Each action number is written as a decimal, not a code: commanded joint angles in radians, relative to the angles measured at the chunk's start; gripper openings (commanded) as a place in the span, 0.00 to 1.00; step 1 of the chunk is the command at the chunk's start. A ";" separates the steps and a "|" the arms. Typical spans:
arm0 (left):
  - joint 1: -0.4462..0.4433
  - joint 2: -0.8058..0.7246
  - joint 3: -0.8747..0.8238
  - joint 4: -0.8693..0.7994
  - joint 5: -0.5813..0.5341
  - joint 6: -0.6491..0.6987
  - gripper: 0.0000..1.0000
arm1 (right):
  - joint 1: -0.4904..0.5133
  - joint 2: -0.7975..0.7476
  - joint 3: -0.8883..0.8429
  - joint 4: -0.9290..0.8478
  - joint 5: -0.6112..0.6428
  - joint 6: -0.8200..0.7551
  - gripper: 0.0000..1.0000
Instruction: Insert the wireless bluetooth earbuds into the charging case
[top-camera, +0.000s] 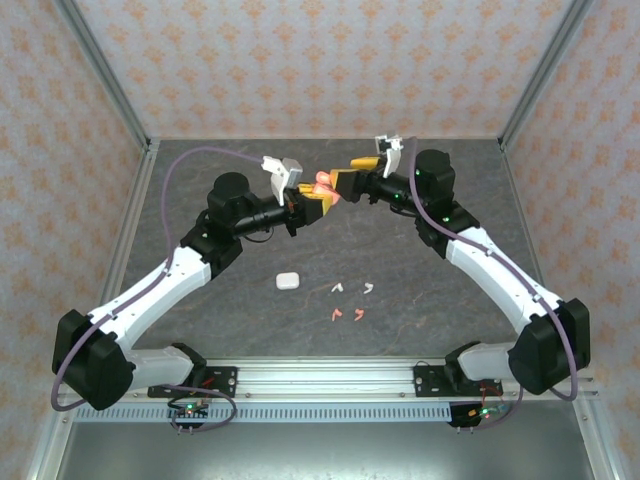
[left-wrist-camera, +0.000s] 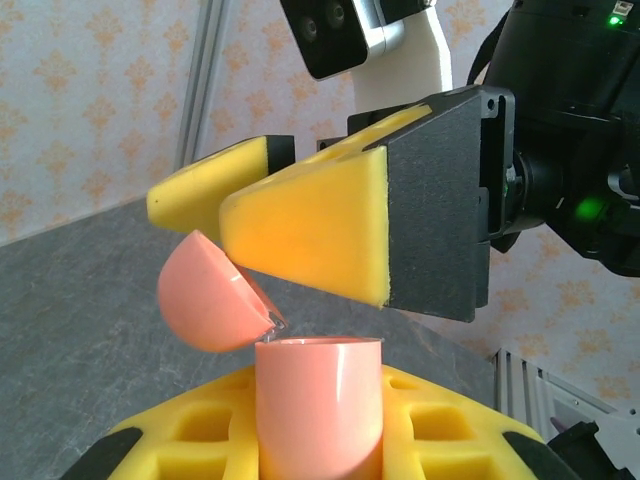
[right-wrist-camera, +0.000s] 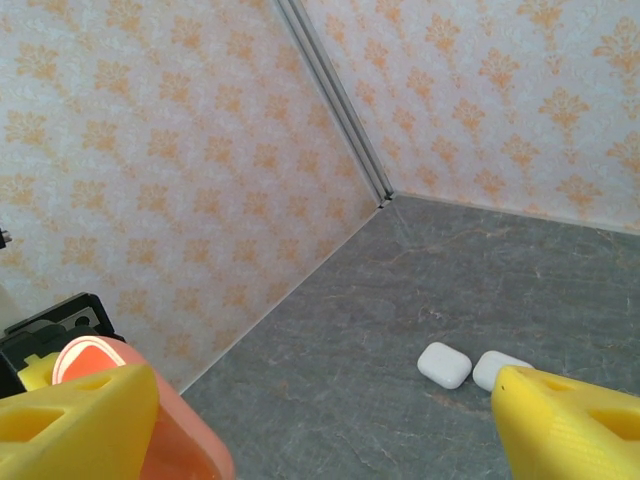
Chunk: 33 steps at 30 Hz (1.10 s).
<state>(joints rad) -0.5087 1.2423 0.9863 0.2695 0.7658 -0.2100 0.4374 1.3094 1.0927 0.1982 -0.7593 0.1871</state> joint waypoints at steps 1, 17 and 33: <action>-0.005 -0.037 -0.006 0.014 0.014 0.047 0.00 | -0.014 -0.028 0.016 0.008 -0.007 0.008 0.87; -0.004 -0.237 -0.164 0.095 -0.143 0.133 0.00 | -0.011 -0.163 -0.024 -0.520 0.155 -0.077 0.71; -0.005 -0.429 -0.187 0.090 -0.207 0.164 0.00 | 0.310 -0.004 -0.283 -0.640 0.163 -0.218 0.55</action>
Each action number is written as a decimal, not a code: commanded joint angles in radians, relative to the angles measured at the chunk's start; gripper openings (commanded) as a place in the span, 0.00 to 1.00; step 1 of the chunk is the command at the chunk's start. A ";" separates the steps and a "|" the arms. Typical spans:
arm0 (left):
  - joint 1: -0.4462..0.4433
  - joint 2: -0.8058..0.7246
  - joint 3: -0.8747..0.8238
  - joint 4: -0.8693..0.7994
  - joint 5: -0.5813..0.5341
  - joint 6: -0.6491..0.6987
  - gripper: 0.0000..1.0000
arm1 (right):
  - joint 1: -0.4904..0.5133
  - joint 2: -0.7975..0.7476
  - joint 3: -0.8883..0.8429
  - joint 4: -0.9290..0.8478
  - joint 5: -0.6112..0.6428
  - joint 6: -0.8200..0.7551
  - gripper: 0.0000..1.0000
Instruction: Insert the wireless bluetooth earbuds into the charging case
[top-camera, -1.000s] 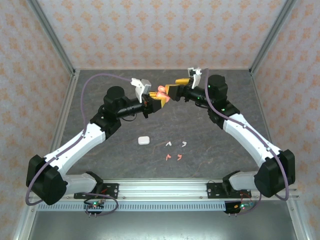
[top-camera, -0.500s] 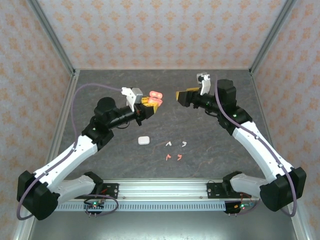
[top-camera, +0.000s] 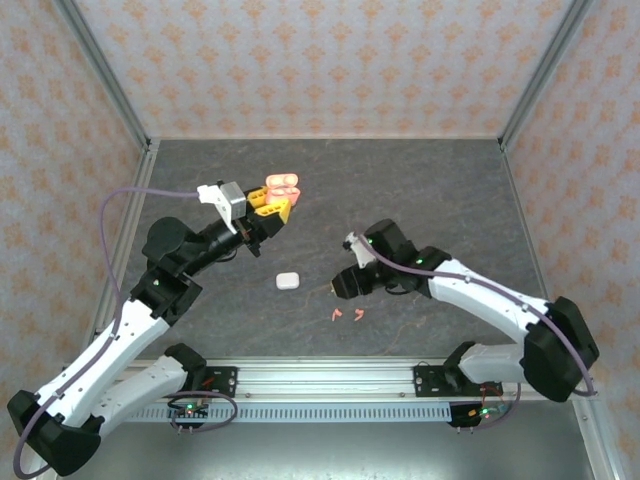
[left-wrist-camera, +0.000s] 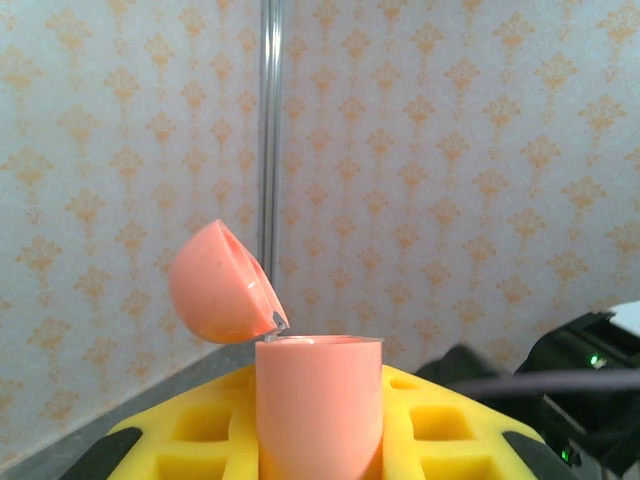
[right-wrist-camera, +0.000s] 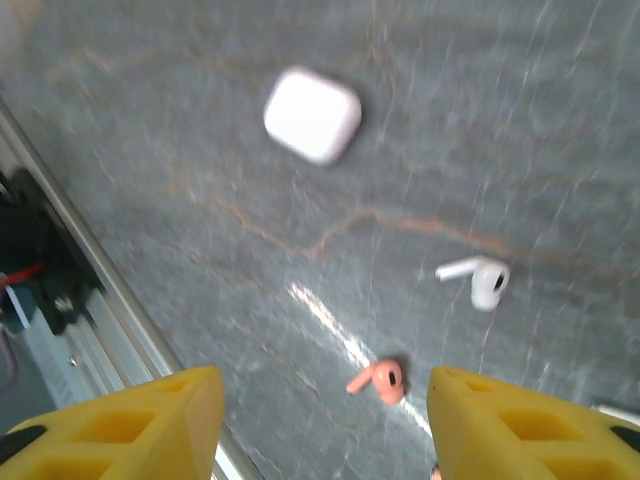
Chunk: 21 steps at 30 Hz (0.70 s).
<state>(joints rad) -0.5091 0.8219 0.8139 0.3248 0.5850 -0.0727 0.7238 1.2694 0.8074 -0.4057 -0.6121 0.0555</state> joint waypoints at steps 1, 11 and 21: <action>-0.006 -0.008 -0.014 0.033 -0.028 0.027 0.00 | 0.038 0.066 0.014 -0.049 0.025 -0.108 0.55; -0.005 0.010 0.016 -0.004 -0.037 0.034 0.00 | 0.154 0.354 0.181 -0.140 0.145 -0.241 0.46; -0.006 0.026 0.040 -0.029 -0.033 0.039 0.00 | 0.164 0.465 0.232 -0.178 0.166 -0.252 0.42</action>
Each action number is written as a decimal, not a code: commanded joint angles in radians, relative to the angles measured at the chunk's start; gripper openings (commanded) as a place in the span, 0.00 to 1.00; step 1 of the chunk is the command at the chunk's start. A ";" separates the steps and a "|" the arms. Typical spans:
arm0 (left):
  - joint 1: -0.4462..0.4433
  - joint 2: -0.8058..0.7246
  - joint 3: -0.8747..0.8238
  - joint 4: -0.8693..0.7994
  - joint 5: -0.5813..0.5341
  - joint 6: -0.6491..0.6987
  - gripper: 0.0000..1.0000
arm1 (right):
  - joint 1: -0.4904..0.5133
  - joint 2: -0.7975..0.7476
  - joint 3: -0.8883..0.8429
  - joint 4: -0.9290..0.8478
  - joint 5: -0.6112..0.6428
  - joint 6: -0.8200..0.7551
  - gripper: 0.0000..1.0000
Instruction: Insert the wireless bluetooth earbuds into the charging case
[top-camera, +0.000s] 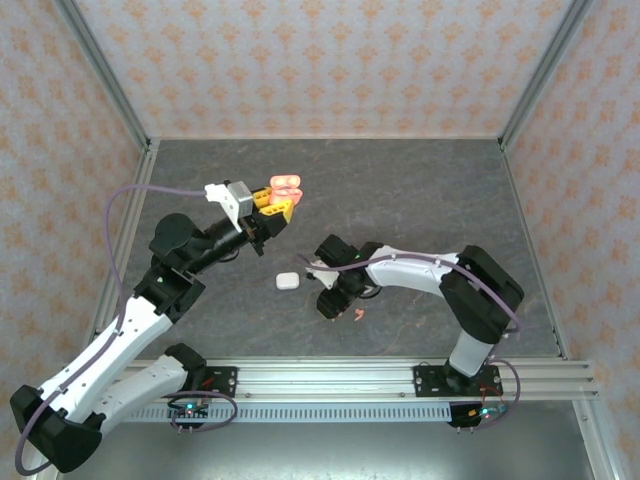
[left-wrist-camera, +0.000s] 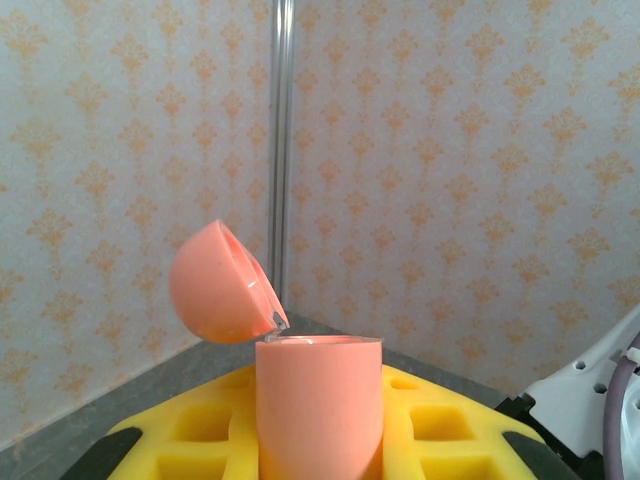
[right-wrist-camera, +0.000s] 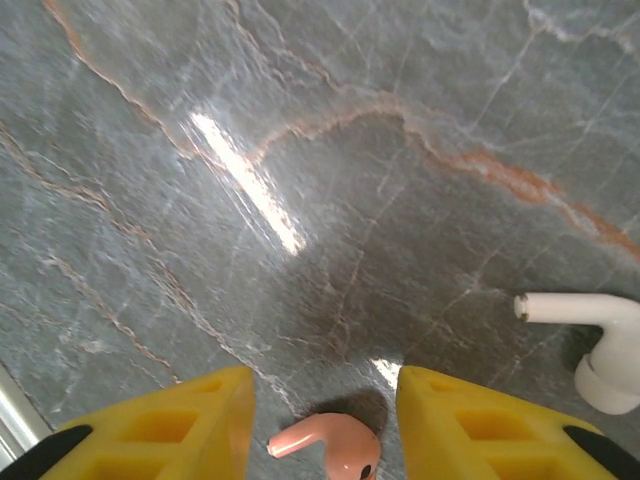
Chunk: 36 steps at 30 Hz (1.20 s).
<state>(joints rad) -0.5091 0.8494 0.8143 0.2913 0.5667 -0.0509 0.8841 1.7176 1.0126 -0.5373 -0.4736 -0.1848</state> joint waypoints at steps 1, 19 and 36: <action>-0.006 0.001 0.040 0.005 -0.013 0.018 0.00 | 0.004 0.021 0.030 -0.052 0.031 -0.002 0.42; -0.005 0.010 0.034 -0.001 -0.017 0.025 0.00 | 0.024 0.048 0.041 -0.170 0.072 0.093 0.35; -0.006 0.010 0.036 -0.030 -0.032 0.033 0.00 | 0.024 -0.066 0.055 -0.140 0.105 0.113 0.20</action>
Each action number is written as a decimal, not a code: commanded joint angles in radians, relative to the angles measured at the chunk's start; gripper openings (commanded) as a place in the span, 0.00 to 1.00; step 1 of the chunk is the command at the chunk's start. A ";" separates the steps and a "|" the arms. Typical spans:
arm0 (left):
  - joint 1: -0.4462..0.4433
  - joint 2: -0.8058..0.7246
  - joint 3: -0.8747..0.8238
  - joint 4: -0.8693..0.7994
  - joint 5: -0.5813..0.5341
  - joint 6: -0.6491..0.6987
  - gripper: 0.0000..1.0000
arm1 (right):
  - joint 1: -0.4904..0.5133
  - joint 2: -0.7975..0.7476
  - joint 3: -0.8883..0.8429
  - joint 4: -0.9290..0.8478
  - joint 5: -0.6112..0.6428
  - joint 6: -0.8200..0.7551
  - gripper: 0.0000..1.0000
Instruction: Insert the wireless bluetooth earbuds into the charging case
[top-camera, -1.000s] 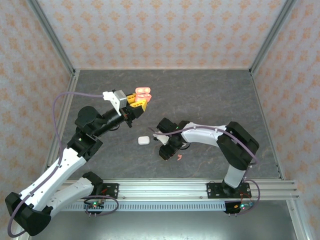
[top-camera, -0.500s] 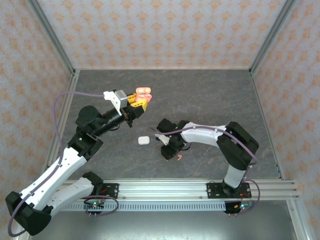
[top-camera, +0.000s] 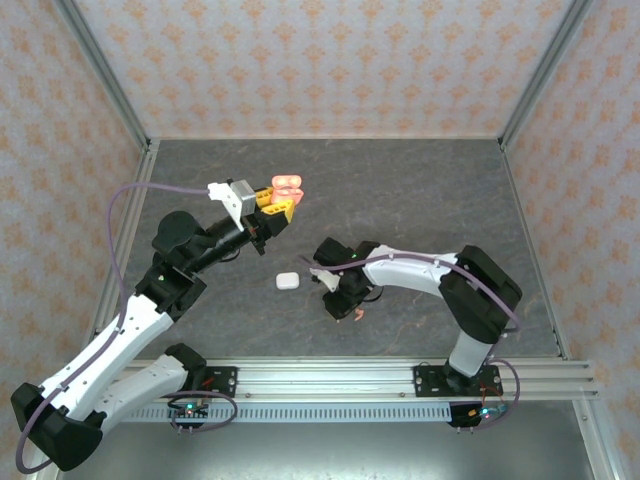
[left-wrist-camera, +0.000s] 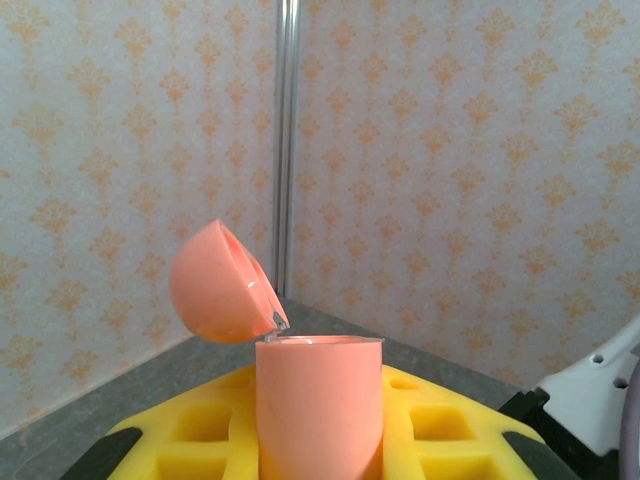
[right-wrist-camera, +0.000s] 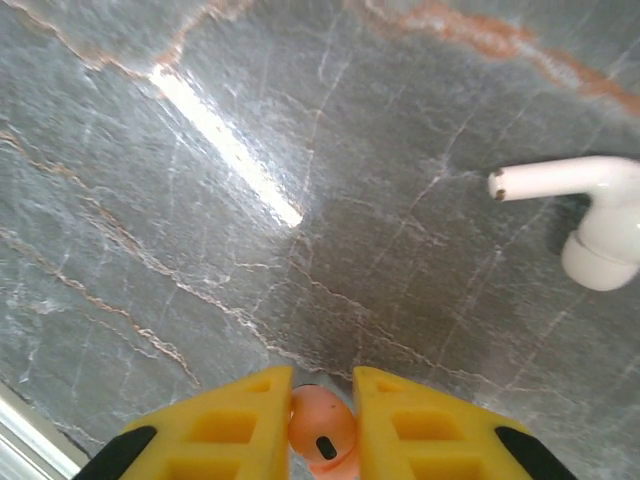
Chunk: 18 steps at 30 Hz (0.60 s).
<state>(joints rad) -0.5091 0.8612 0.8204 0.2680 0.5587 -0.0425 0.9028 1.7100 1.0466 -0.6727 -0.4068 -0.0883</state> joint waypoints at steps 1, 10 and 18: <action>-0.005 -0.001 0.029 -0.008 -0.026 0.026 0.00 | 0.005 -0.073 0.022 0.001 0.046 0.020 0.20; -0.005 0.019 0.006 -0.003 -0.029 0.009 0.00 | -0.013 -0.330 -0.013 0.109 0.146 0.029 0.20; -0.005 0.037 -0.006 0.016 -0.017 -0.007 0.00 | -0.063 -0.608 -0.010 0.258 0.192 0.010 0.20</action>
<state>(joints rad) -0.5091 0.8932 0.8200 0.2493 0.5411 -0.0441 0.8532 1.1652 1.0321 -0.4953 -0.2626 -0.0715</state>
